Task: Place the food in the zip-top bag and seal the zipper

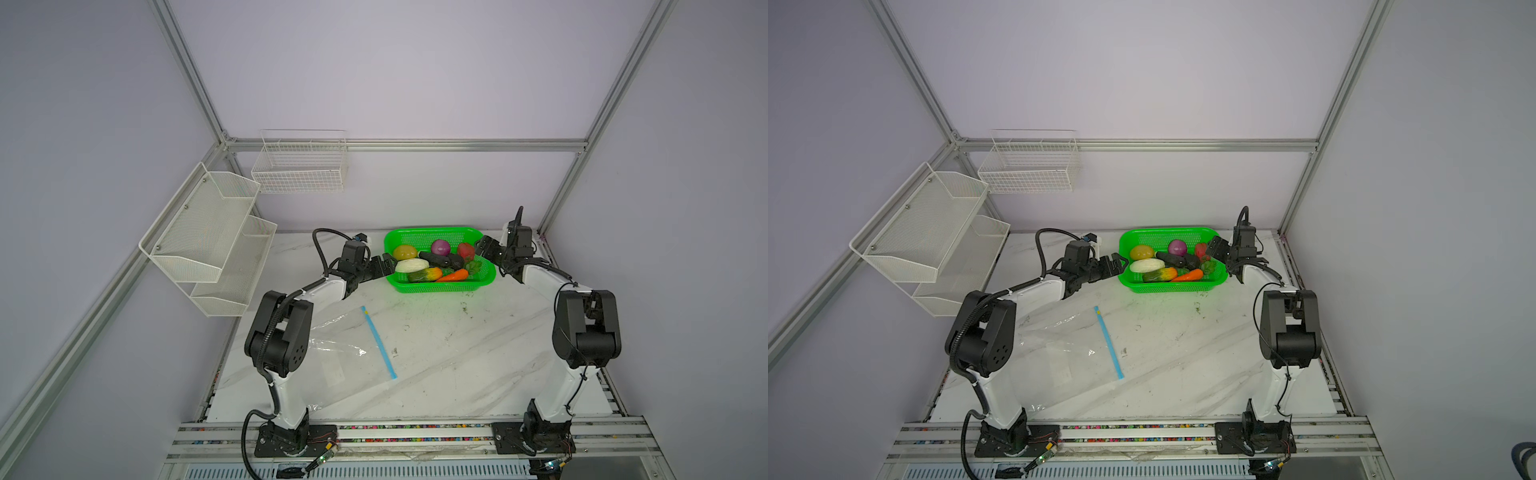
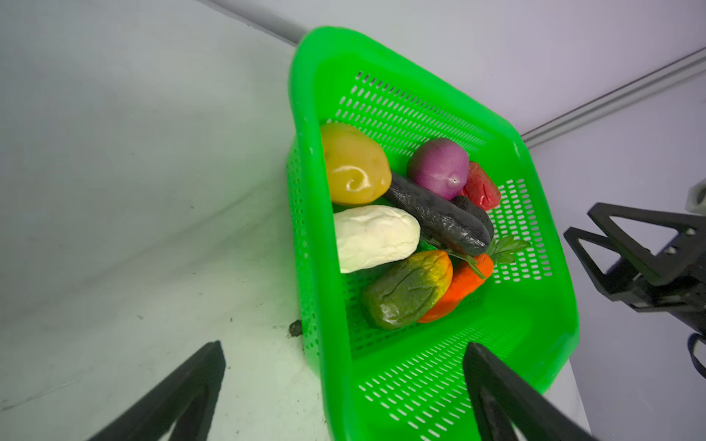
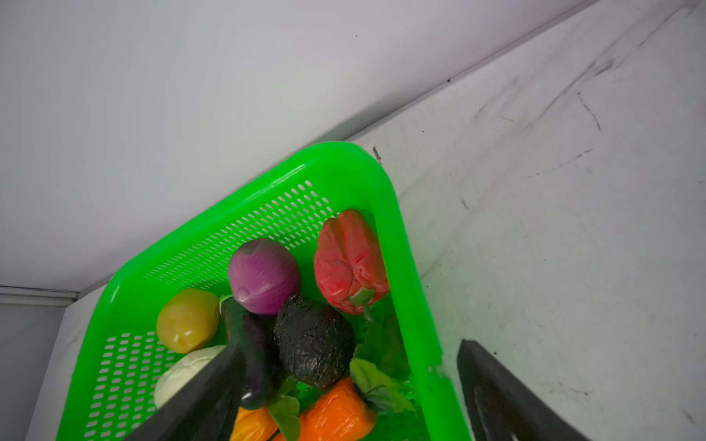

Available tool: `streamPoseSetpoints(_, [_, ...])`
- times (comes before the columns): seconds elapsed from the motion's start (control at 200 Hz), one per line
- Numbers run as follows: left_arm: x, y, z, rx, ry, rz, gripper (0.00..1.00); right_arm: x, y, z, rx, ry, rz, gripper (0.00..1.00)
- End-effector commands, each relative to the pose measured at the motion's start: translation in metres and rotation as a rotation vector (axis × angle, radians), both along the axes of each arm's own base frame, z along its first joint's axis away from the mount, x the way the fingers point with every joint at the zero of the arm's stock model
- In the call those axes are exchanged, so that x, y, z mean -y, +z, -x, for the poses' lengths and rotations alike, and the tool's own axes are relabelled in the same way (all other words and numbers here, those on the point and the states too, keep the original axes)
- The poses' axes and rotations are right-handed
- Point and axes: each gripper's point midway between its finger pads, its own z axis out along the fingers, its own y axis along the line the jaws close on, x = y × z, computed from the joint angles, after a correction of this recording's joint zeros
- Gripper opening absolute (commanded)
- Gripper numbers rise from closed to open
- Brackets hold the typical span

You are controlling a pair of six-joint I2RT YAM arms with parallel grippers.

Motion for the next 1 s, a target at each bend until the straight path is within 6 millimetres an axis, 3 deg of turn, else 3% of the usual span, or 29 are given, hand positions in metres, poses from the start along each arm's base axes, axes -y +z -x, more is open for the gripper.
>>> streamPoseSetpoints(0.0, [-0.005, 0.064, 0.009, 0.069, 0.036, 0.05, 0.97, -0.012, 0.023, 0.03, 0.005, 0.039, 0.022, 0.88])
streamPoseSetpoints(0.19, [-0.013, 0.052, 0.063, 0.006, 0.042, 0.031, 0.96, -0.059, 0.024, 0.09, -0.024, 0.188, 0.031, 0.88])
streamPoseSetpoints(0.36, [-0.018, 0.02, 0.114, -0.094, 0.008, 0.024, 0.95, -0.14, 0.02, 0.156, 0.032, 0.45, -0.054, 0.82])
streamPoseSetpoints(0.38, [-0.019, 0.027, 0.121, -0.081, 0.004, 0.04, 0.95, -0.151, 0.019, 0.165, 0.042, 0.489, -0.067, 0.81])
streamPoseSetpoints(0.485, [-0.014, 0.02, 0.145, -0.125, -0.048, 0.09, 0.92, -0.2, 0.005, 0.205, 0.043, 0.654, -0.117, 0.79])
streamPoseSetpoints(0.59, [-0.008, 0.011, 0.162, -0.173, -0.093, 0.133, 0.88, -0.237, -0.004, 0.235, 0.022, 0.767, -0.171, 0.76])
streamPoseSetpoints(0.74, [-0.019, 0.002, 0.185, -0.229, -0.105, 0.09, 0.86, -0.275, -0.024, 0.263, -0.047, 0.887, -0.225, 0.67])
streamPoseSetpoints(0.995, [-0.043, -0.027, 0.21, -0.314, -0.063, 0.16, 0.81, -0.307, -0.057, 0.274, -0.115, 0.944, -0.246, 0.57])
